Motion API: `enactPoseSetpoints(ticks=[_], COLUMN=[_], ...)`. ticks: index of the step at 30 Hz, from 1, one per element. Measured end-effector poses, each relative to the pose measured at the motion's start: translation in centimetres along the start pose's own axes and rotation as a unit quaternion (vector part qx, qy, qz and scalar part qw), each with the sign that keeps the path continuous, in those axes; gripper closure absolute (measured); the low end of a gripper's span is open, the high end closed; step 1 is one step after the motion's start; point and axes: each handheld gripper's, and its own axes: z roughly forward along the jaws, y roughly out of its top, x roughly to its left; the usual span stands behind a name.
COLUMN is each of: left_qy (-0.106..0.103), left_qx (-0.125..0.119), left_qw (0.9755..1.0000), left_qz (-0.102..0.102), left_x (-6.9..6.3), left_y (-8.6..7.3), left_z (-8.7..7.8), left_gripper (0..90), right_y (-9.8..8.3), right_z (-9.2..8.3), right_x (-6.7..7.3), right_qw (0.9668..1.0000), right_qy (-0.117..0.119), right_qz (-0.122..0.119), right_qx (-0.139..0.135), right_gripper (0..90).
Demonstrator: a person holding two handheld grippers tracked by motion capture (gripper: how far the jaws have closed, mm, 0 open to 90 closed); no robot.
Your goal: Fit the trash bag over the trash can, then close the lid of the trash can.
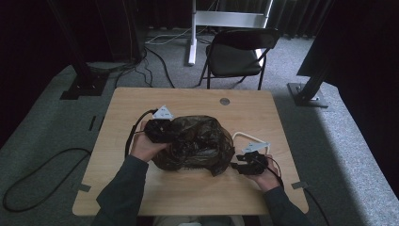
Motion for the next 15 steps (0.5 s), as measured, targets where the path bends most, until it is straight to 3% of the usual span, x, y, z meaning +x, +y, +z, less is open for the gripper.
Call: enactPoseSetpoints(ticks=[15], left_qy=[0.010], left_qx=[-0.008], left_qw=[0.9998], left_qz=[-0.015], left_x=[0.9], left_y=[-1.2], left_z=[-1.1], left_gripper=[55.3], right_y=[0.2], right_z=[-0.3], right_x=[-0.2], right_qw=[0.9999], right_qy=[0.001], right_qz=[0.012], right_qx=[-0.008], right_gripper=[54.0])
